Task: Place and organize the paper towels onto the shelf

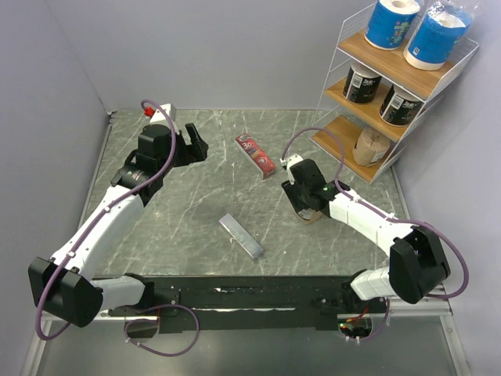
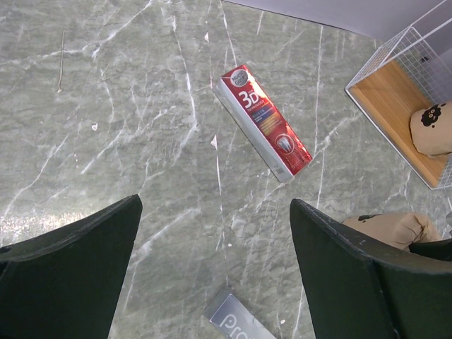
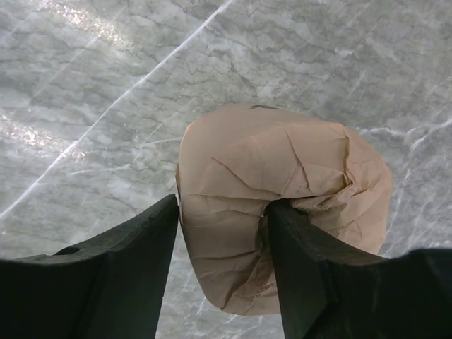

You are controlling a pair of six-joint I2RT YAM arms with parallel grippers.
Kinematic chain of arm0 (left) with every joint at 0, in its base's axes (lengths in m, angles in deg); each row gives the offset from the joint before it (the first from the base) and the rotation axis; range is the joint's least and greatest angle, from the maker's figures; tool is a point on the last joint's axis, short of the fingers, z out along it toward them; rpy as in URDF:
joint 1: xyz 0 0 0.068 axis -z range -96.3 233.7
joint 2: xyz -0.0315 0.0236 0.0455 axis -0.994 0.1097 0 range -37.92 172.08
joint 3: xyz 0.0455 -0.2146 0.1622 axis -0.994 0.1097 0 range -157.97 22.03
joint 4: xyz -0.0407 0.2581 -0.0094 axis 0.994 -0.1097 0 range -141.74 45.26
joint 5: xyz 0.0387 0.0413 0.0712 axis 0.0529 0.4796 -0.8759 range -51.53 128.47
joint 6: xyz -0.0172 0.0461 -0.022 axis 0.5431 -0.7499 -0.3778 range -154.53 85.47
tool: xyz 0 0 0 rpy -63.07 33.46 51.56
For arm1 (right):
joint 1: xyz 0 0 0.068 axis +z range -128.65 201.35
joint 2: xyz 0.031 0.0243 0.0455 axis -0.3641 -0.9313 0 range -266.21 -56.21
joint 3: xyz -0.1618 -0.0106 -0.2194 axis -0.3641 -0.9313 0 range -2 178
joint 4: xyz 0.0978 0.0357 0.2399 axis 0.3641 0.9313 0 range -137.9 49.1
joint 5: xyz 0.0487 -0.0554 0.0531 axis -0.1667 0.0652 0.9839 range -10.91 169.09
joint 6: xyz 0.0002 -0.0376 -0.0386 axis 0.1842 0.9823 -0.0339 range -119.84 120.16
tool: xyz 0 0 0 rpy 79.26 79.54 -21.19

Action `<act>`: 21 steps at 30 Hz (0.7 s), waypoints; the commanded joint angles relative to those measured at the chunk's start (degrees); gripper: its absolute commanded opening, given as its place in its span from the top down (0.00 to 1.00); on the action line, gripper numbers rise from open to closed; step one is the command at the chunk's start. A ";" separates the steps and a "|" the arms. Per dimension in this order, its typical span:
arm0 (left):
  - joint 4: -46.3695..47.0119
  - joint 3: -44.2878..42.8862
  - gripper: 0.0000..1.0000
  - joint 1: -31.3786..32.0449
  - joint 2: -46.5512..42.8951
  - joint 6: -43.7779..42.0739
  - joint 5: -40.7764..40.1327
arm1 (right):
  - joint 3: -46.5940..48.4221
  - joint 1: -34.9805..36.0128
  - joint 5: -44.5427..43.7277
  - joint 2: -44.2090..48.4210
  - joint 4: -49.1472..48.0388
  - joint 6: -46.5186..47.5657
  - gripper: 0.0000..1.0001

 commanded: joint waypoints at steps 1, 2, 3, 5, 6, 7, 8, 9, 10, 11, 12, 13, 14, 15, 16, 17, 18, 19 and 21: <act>1.79 -0.62 0.08 -0.01 -0.41 -0.59 -0.11 | -1.05 1.10 -3.66 0.61 -2.27 1.64 0.44; 1.79 -0.62 0.08 -0.09 -0.32 -0.68 -0.11 | -0.88 1.27 -4.62 0.87 -2.18 2.08 0.46; 1.79 -0.62 0.08 -0.01 -0.32 -0.50 -0.02 | -0.79 1.36 -5.15 1.22 -2.27 2.69 0.48; 1.88 -0.62 0.08 -0.01 -0.32 -0.59 0.07 | -1.14 1.71 -5.59 1.92 -3.66 5.76 0.48; 1.88 -0.54 0.07 -0.01 -0.32 -0.59 0.24 | -1.57 1.80 -6.11 3.15 -4.80 7.43 0.49; 2.14 -0.36 0.07 -0.01 -0.41 -0.59 0.24 | -1.84 1.80 -6.21 3.77 -5.86 11.36 0.50; 2.23 -0.10 0.07 -0.01 -0.41 -0.50 0.24 | -2.63 1.80 -6.56 4.56 -9.26 13.75 0.51; 2.23 -0.18 0.07 -0.01 -0.24 -0.50 0.33 | -3.16 1.80 -8.47 6.04 -11.30 16.12 0.54; 1.97 -0.53 0.07 -0.01 -0.15 -0.41 0.59 | -3.51 1.71 -9.54 6.58 -13.67 20.67 0.55; 1.88 -0.62 0.07 -0.01 -0.06 -0.33 0.60 | -3.42 1.28 -10.24 6.85 -15.26 22.89 0.56; 1.96 -0.62 0.07 -0.01 -0.41 -0.24 0.77 | -3.34 0.67 -10.95 6.76 -18.67 24.74 0.56; 2.05 -0.54 0.07 -0.09 -0.58 -0.33 0.86 | -3.16 0.05 -11.22 6.33 -20.53 27.98 0.56; 2.05 -0.45 0.07 -0.01 -0.67 -0.33 0.86 | -2.81 -1.87 -10.61 5.97 -22.29 29.40 0.56; 2.14 -0.45 0.07 -0.01 -1.20 -0.33 0.86 | -2.55 -2.93 -9.99 4.49 -25.96 31.68 0.56; 2.14 -0.45 0.07 -0.09 -1.37 -0.33 0.86 | -1.33 -3.99 -8.94 3.52 -27.65 32.48 0.56; 2.23 -0.36 0.07 -0.01 -1.64 -0.33 0.95 | -0.36 -5.39 -8.32 2.38 -28.80 33.45 0.56; 2.40 -0.27 0.07 -0.01 -1.99 -0.24 0.95 | 0.70 -7.67 -7.71 -0.42 -30.11 35.55 0.55; 2.40 -0.18 0.07 -0.01 -2.17 -0.06 0.95 | 3.14 -8.91 -7.09 -1.93 -30.65 36.70 0.54; 2.40 -0.27 0.07 -0.01 -2.34 -0.06 1.21 | 5.97 -12.24 -5.95 -6.76 -31.36 39.33 0.53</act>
